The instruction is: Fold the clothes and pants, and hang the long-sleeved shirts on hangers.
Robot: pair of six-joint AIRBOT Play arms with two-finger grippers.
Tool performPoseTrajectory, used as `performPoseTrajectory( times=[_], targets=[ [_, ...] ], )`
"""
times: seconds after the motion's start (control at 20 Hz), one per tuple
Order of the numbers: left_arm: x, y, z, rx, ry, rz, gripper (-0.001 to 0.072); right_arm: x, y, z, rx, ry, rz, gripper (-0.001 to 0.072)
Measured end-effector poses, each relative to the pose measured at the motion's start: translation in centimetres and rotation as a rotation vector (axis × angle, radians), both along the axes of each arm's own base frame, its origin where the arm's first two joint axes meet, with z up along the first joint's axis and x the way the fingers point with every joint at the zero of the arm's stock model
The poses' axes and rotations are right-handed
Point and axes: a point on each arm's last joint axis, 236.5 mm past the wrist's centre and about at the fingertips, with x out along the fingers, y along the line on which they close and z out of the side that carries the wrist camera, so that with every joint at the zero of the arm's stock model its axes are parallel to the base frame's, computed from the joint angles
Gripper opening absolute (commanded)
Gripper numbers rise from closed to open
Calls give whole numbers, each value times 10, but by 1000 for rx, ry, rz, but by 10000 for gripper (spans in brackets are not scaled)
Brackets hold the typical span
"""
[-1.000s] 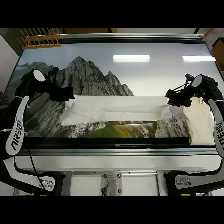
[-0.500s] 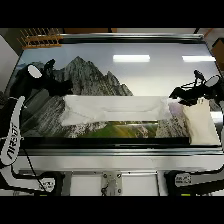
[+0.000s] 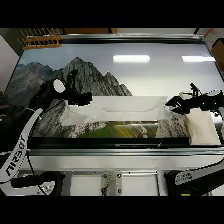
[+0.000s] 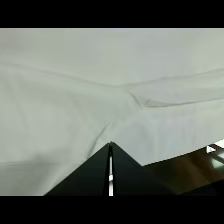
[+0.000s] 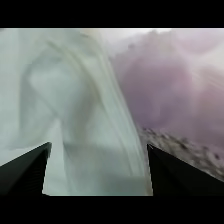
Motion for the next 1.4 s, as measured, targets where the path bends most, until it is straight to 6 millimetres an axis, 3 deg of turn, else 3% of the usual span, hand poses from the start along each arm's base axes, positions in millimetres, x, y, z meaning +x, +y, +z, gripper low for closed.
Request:
performPoseTrajectory(
  times=[0.1, 0.15, 0.25, 0.3, 0.55, 0.75, 0.95, 1.1, 1.4],
  targets=[
    [-2, -12, 0, -4, -13, -14, 5, 3, 16, -6, 31, 0, 24, 646],
    [-2, -15, 0, -7, -17, -13, 5, 5, 23, -8, 42, -2, 35, 550],
    [-2, -23, 1, -19, -25, -11, 5, 5, 34, -15, 41, 3, 59, 158],
    [0, -26, 3, -27, -34, -10, 5, 5, 37, -17, 41, 5, 70, 34],
    [11, -57, 0, -72, -42, -21, 5, 5, 41, -6, -5, -17, 123, 15],
    [26, -98, -17, -85, -29, -79, 5, 14, 31, 54, -71, -72, 158, 15],
    [33, -143, -46, -84, 4, -155, 5, 23, 34, 134, -132, -141, 184, 15],
    [32, -180, -63, -109, 32, -201, 5, 22, 53, 182, -186, -166, 240, 15],
    [27, -237, -82, -172, 71, -271, 4, 20, 108, 233, -279, -229, 367, 15]
  ],
)
